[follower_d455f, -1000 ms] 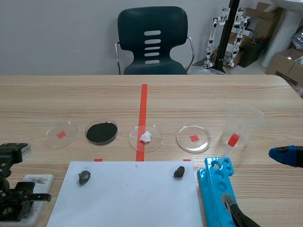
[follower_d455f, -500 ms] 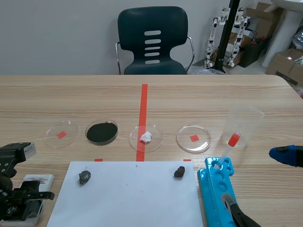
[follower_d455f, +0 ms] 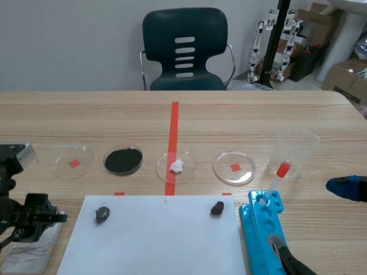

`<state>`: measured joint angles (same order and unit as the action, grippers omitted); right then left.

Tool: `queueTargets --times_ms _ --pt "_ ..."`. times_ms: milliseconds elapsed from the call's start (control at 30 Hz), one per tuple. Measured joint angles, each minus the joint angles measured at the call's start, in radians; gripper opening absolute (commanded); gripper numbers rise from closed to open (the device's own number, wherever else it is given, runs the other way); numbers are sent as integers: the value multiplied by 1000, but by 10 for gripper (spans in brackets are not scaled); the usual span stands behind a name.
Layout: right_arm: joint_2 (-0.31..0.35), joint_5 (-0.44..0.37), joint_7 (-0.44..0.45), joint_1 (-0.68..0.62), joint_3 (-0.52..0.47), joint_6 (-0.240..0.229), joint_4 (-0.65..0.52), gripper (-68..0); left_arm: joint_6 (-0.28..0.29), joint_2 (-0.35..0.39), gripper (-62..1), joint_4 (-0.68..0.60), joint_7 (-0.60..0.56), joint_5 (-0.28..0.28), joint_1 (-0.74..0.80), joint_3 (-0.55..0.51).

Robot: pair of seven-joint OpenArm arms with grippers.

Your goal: Rub the mineral on the streak plate below the first streak

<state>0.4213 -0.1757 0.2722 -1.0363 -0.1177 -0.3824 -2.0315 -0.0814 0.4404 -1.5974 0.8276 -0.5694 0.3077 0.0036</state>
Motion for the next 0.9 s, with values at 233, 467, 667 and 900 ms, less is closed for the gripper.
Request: queueTargets --times_ms 233,467,667,900 --pt "0 1 -2 0 0 0 0 -29 80 101 -464 -245 -494 0 159 -2" --pt "0 0 0 0 0 0 0 -29 297 160 -464 -354 -683 23 328 -2" --pt "0 0 0 0 0 0 0 -29 322 161 -464 -388 -717 157 444 -2" --pt "0 0 0 0 0 0 0 -29 329 161 -464 -442 -856 315 531 -2"
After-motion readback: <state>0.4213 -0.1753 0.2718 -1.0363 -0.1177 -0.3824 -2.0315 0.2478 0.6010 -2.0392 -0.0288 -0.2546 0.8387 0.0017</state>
